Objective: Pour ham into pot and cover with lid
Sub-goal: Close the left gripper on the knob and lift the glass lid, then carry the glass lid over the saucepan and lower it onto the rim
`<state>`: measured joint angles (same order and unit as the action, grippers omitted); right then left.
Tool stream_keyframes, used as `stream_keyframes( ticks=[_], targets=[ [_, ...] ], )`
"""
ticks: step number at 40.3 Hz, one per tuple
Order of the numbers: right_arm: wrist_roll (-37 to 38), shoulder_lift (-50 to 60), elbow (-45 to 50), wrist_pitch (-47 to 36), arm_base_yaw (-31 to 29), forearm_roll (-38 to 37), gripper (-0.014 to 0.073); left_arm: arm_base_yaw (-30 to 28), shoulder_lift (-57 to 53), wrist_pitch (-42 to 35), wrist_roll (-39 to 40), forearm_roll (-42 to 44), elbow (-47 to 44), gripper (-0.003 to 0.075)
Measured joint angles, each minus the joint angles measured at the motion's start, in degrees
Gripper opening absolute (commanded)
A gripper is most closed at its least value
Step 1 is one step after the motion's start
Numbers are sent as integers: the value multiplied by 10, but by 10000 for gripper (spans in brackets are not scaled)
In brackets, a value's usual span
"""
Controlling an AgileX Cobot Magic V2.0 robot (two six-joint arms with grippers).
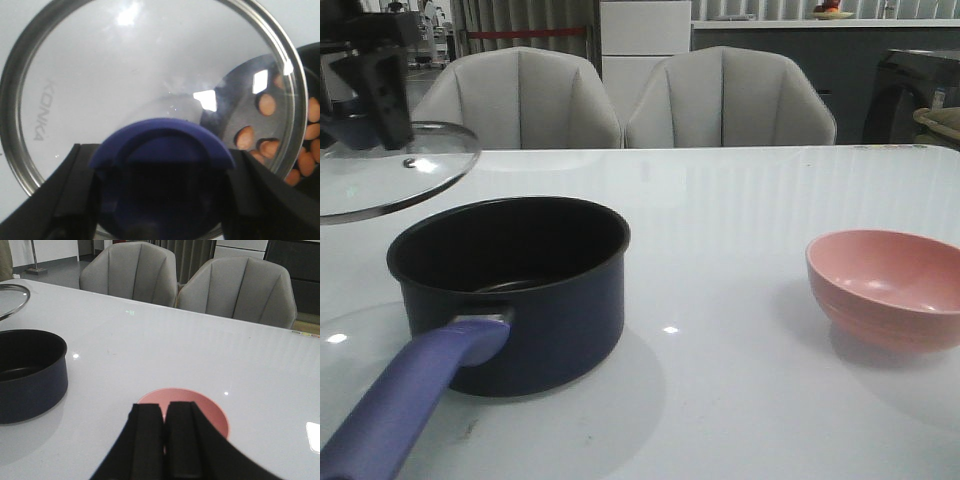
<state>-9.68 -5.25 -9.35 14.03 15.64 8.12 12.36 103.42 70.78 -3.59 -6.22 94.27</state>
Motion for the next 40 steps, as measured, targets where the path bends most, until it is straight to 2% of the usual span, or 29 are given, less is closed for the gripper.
stream_keyframes(
  ticks=[16, 27, 40],
  targets=[
    [0, 0, 0, 0, 0, 0, 141, 115, 0, 6, -17, 3, 15, 114],
    [0, 0, 0, 0, 0, 0, 141, 147, 6, 6, -19, 8, 16, 115],
    [0, 0, 0, 0, 0, 0, 141, 152, 17, 5, -19, -15, -6, 115]
  ],
)
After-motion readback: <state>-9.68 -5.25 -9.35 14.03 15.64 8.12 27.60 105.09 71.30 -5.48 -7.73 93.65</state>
